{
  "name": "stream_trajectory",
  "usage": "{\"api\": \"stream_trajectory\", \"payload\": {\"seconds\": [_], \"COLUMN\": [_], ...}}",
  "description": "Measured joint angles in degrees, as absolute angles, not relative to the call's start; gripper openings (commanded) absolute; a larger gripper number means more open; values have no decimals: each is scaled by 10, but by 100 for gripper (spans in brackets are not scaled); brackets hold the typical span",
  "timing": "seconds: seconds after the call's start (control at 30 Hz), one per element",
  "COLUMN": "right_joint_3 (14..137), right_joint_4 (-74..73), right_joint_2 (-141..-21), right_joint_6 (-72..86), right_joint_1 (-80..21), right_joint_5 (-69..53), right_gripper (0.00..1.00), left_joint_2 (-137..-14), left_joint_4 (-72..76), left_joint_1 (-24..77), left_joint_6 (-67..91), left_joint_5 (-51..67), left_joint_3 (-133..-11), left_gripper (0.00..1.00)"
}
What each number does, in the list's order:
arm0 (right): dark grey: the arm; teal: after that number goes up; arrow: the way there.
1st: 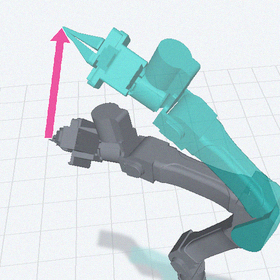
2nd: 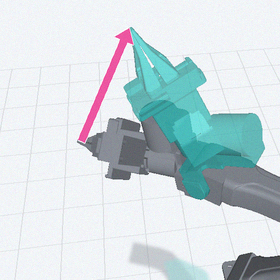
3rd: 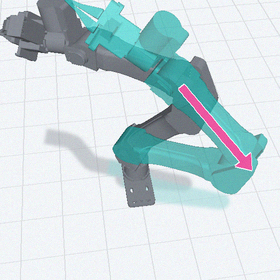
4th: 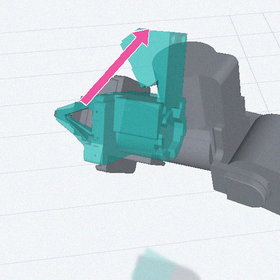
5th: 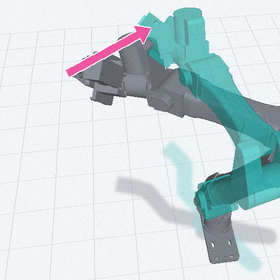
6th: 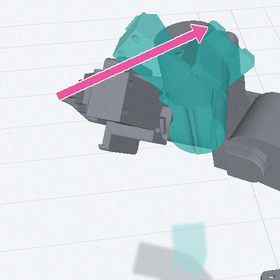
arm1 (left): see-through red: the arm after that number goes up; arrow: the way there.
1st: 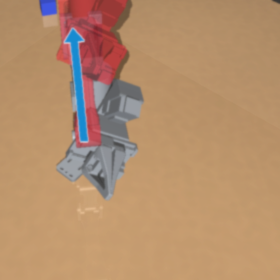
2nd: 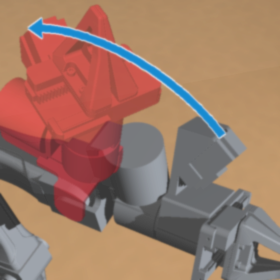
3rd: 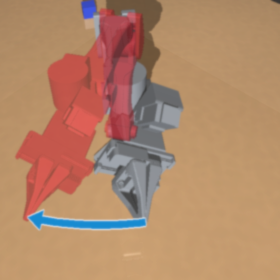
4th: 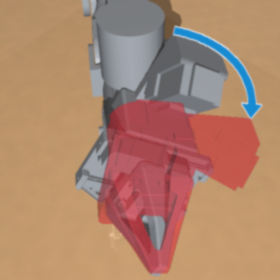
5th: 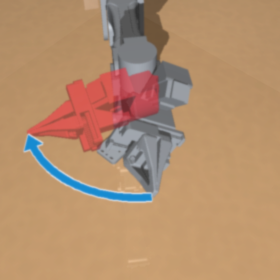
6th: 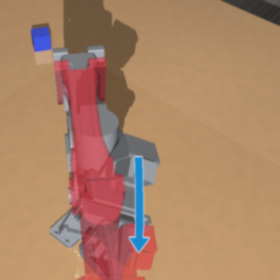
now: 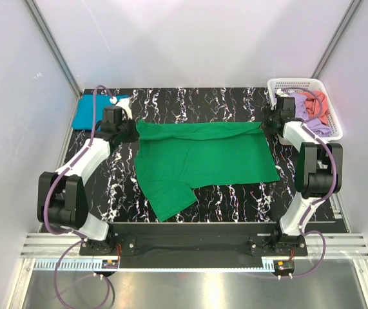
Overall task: Fold and stack the t-shirts
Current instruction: Fold the tshirt
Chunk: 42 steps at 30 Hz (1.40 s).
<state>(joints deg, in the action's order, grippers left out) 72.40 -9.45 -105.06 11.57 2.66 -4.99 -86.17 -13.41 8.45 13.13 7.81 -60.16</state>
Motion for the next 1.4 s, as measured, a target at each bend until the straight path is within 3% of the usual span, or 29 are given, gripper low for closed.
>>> {"api": "stream_trajectory", "payload": {"seconds": [0.3,0.53,0.57,0.6,0.83,1.27,1.4], "right_joint_3": [691,674,671,668,665,709,722], "right_joint_4": [-97,-97,-97,-97,-126,-188,-203], "right_joint_2": [-1035,-1022,-1018,-1014,-983,-977,-1004], "right_joint_6": [118,124,125,126,151,204,204], "right_joint_1": [27,27,27,27,27,9,-14], "right_joint_5": [-35,-24,-24,-24,-8,8,9], "right_gripper": [0,9,11,14,36,34,34], "left_joint_2": [-856,-854,-853,-851,-846,-862,-874], "left_joint_4": [-145,-166,-170,-175,-205,-244,-261], "left_joint_1": [84,84,84,84,85,86,86], "left_joint_6": [131,121,120,119,111,139,183], "left_joint_5": [113,123,124,125,143,104,69], "left_joint_3": [-577,-561,-557,-554,-547,-592,-594], "left_gripper": [0,0,3,13,21,36,49]}}
